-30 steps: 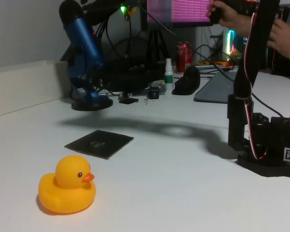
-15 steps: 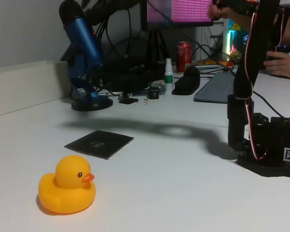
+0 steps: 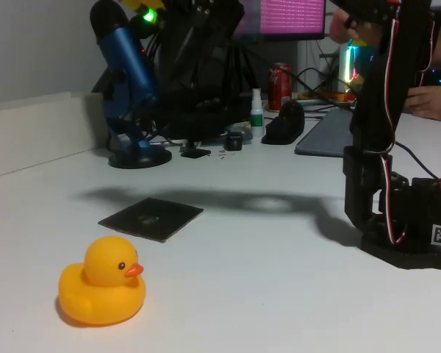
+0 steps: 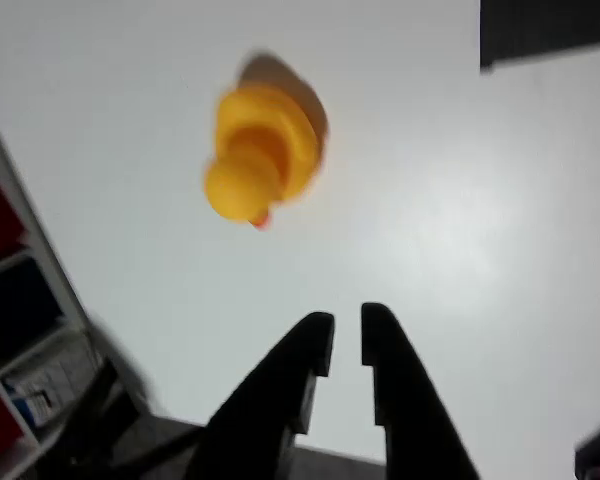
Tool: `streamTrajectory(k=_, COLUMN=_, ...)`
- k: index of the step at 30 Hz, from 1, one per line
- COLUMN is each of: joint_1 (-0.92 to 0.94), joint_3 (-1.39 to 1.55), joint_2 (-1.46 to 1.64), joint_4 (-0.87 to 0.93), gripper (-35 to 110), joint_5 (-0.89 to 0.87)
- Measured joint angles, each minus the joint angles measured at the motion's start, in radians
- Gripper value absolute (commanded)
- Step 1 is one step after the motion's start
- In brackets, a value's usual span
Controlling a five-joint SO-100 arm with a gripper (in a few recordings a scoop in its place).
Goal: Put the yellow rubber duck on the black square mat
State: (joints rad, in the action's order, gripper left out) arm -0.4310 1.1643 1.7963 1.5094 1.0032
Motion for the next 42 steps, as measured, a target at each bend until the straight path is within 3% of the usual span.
streamTrajectory(k=13, joint_1=-0.242, joint_3=-0.023, joint_2=0.0, joint_4=0.233, gripper=2, joint_5=0.012)
streamTrajectory(k=26, joint_1=-0.428, joint_3=-0.023, joint_2=0.0, joint_4=0.242, gripper=2, joint_5=0.009)
streamTrajectory(k=42, joint_1=-0.434, joint_3=-0.023, joint_2=0.0, joint_4=0.241, gripper=3, joint_5=0.009)
